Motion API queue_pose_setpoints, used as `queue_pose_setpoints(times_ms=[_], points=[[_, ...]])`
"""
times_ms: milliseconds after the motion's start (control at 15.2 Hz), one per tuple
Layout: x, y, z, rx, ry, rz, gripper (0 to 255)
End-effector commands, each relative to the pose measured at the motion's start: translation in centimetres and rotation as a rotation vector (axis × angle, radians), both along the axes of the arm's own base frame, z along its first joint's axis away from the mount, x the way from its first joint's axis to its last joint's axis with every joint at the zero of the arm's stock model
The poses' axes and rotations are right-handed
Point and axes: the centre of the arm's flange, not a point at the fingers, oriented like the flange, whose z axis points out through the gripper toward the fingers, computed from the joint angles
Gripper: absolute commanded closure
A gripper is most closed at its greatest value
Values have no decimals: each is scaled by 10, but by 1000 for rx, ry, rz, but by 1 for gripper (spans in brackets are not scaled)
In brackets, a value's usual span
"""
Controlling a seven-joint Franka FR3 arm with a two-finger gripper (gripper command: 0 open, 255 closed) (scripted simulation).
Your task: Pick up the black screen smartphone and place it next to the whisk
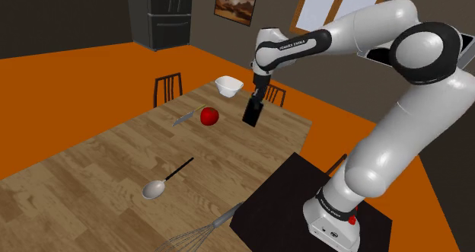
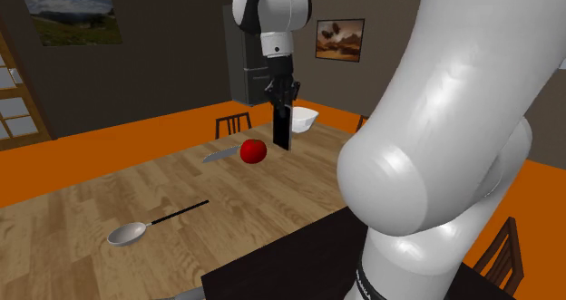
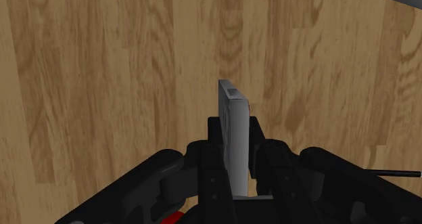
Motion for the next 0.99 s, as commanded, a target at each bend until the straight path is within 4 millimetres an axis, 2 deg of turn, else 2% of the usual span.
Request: queue_pose_setpoints(times_ms=[0,924], points=[[-19,18,-1,0,0,-1,255],[-147,151,0,0,0,-1,255]])
